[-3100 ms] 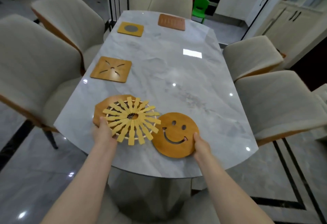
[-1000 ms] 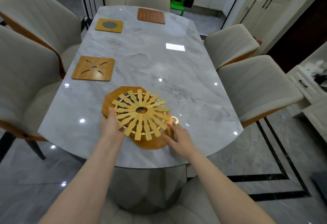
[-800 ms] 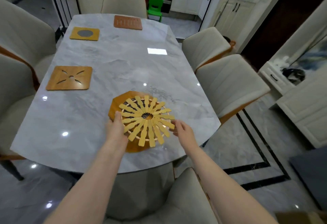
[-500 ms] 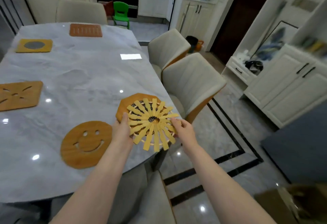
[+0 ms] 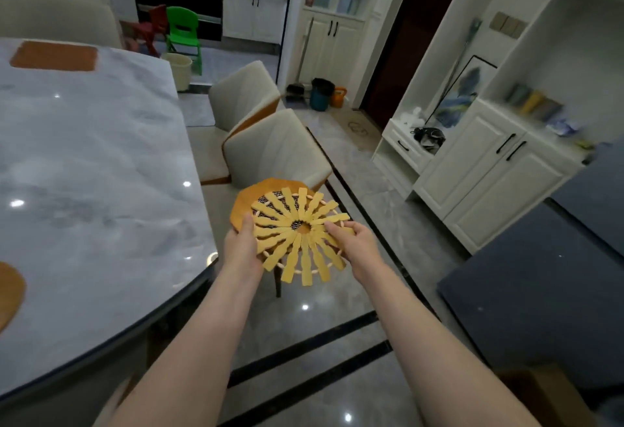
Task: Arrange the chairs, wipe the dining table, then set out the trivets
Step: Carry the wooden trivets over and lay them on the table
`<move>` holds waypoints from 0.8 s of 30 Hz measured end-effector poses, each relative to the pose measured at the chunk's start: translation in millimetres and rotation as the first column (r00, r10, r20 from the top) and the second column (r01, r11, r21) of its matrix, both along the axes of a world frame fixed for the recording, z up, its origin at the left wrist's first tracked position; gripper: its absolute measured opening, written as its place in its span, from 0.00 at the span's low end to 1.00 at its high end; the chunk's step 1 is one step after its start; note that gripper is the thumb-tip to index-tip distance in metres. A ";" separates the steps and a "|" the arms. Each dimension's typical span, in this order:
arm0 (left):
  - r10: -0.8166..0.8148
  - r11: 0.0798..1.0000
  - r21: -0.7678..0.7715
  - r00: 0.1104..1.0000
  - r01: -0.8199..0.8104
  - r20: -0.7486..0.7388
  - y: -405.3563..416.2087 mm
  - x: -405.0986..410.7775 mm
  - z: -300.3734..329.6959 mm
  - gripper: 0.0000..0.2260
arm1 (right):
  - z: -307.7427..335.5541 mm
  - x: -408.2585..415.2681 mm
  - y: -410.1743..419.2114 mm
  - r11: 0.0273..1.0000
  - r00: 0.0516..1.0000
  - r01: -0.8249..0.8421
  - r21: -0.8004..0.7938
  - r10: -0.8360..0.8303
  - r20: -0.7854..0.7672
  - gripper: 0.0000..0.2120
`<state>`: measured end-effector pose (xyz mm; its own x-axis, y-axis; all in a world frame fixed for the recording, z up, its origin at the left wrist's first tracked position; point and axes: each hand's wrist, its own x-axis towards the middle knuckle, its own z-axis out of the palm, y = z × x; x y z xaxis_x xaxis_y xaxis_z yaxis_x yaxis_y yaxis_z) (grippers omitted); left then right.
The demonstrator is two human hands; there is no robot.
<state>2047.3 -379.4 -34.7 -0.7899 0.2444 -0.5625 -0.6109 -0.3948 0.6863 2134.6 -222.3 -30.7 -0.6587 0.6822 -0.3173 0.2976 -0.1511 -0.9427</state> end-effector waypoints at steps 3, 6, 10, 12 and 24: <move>-0.006 1.000 0.000 1.000 0.006 -0.017 37.4 -5.2 12.0 0.14 | 9.2 -2.5 37.0 1.000 1.000 -0.006 -0.012 0.006 -0.020 0.13; -0.004 1.000 -0.009 0.999 0.004 -0.042 79.5 -19.3 18.9 0.13 | 13.3 -15.2 78.4 1.000 0.999 -0.005 -0.028 0.003 -0.044 0.14; 0.016 1.000 0.027 0.999 -0.015 -0.029 128.9 -46.3 20.1 0.12 | 16.5 -44.7 127.4 0.998 0.998 -0.008 -0.057 0.005 -0.059 0.12; 0.039 0.998 0.054 0.999 -0.037 -0.024 155.7 -65.9 20.3 0.12 | 20.3 -67.0 153.1 0.998 0.998 -0.013 -0.063 0.009 -0.062 0.13; 0.113 0.991 0.087 0.990 -0.106 -0.082 314.7 -235.5 58.5 0.14 | 59.7 -250.7 324.1 0.978 0.976 -0.208 -0.007 0.207 -0.073 0.16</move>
<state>1811.7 -64.6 23.8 -0.8592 0.1967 -0.4723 -0.5007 -0.5131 0.6972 1883.9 101.8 29.0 -0.8068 0.5241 -0.2728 0.2557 -0.1066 -0.9609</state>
